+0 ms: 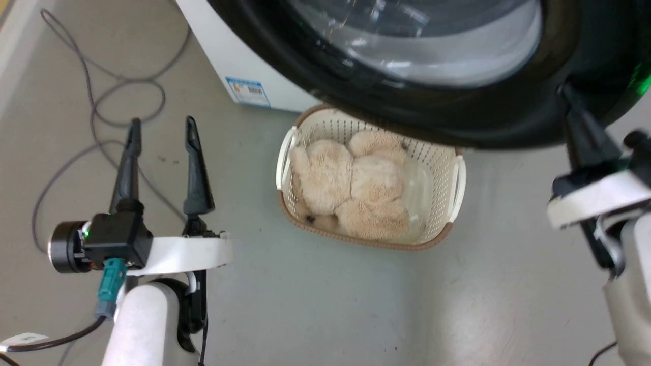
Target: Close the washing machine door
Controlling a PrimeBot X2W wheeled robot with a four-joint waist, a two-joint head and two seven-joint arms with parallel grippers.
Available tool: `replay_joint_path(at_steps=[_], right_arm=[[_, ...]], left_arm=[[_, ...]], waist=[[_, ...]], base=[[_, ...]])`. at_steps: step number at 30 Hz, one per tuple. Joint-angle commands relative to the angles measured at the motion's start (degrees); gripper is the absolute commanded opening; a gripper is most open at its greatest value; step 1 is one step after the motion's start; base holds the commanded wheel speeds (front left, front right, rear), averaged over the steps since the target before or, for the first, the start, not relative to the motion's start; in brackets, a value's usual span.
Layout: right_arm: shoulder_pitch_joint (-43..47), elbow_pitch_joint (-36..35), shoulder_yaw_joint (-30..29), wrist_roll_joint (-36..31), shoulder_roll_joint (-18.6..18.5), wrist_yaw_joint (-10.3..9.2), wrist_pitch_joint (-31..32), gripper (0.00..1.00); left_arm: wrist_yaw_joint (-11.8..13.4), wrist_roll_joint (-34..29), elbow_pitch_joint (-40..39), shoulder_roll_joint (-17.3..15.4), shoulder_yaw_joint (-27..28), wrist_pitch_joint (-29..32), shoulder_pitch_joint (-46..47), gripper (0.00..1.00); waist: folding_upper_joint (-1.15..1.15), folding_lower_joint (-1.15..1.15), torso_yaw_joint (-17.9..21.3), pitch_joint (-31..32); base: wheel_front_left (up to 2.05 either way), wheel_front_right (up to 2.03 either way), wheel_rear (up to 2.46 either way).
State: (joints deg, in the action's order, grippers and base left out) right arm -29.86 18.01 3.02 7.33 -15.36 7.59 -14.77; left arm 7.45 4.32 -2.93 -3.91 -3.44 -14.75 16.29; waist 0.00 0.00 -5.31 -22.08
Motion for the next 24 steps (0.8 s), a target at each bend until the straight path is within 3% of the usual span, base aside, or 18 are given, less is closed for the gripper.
replay_joint_path(at_steps=[1,13,24], right_arm=[[-3.12,1.47,-1.05,-0.23,-0.35,-0.1,-0.23,0.0],[-15.73,9.98,-7.94,-2.74,-0.66,-0.1,-0.23,0.0],[-20.07,13.75,-11.82,-5.82,-0.38,-0.1,-0.23,0.0]], left_arm=[[-0.03,-0.46,-0.54,0.33,0.57,-0.25,1.11,1.0],[0.31,-0.07,-0.76,0.88,1.46,-0.25,2.42,1.0],[0.68,0.4,-0.61,1.0,1.39,-0.25,2.54,1.0]], waist=[[0.0,0.0,-0.6,-2.18],[0.0,0.0,-2.03,-5.85],[0.0,0.0,-2.58,-6.49]], base=[[0.0,0.0,0.0],[0.0,0.0,0.0],[0.0,0.0,0.0]])
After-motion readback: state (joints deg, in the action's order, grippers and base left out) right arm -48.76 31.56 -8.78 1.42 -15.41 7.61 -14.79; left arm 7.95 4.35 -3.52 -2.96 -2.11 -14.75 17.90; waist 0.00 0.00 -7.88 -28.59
